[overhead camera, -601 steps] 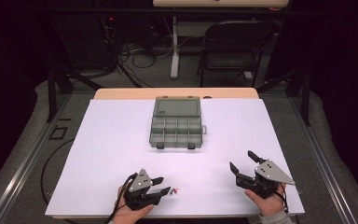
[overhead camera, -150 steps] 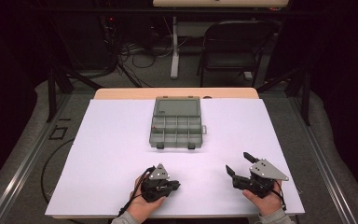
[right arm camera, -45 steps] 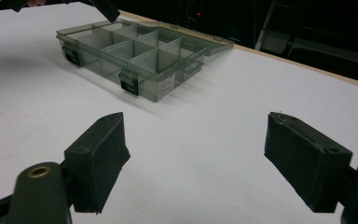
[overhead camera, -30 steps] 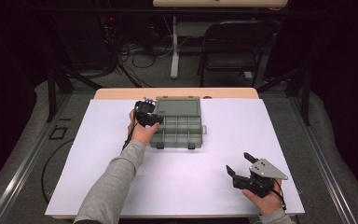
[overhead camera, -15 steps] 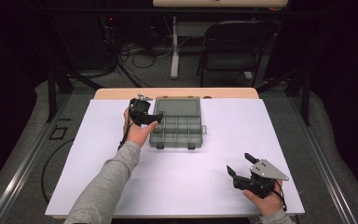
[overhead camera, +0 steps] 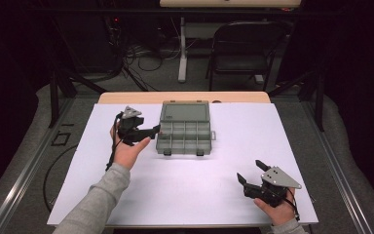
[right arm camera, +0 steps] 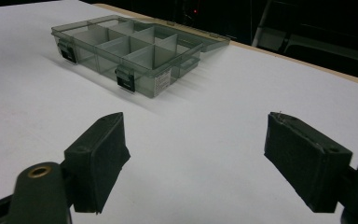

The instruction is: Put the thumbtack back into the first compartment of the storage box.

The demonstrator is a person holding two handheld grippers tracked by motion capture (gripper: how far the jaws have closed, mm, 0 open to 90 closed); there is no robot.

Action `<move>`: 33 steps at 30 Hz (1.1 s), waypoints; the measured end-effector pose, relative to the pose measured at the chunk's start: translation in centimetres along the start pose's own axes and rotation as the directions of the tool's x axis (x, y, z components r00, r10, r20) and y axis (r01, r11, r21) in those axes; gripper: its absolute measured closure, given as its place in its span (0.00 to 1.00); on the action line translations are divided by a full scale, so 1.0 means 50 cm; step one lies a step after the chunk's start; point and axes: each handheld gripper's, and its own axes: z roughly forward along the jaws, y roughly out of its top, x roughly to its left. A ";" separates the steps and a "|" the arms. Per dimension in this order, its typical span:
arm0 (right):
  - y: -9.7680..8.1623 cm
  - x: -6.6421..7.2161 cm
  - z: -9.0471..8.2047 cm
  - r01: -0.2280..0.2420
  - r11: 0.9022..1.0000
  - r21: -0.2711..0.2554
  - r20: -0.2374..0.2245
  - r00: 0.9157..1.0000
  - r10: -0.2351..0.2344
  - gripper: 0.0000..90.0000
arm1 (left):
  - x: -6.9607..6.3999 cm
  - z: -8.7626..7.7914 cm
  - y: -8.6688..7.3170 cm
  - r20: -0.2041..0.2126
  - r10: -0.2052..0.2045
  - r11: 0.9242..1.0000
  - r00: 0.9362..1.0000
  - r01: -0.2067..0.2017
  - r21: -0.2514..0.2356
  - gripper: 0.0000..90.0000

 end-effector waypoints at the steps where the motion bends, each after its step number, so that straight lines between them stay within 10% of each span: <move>1: 0.000 -0.001 0.001 -0.001 1.000 0.000 0.002 1.000 0.001 0.22 | 0.001 -0.011 -0.007 0.000 0.003 1.000 1.000 -0.003 -0.014 0.28; 12: -0.002 -0.001 0.003 -0.009 1.000 0.007 0.006 1.000 0.009 0.22 | 0.039 -0.153 -0.118 -0.020 -0.033 0.987 0.999 0.029 -0.160 0.28; 33: -0.004 -0.005 0.005 -0.011 1.000 0.022 0.014 1.000 0.011 0.22 | 0.053 -0.218 -0.265 -0.093 -0.004 0.994 0.996 -0.006 -0.107 0.28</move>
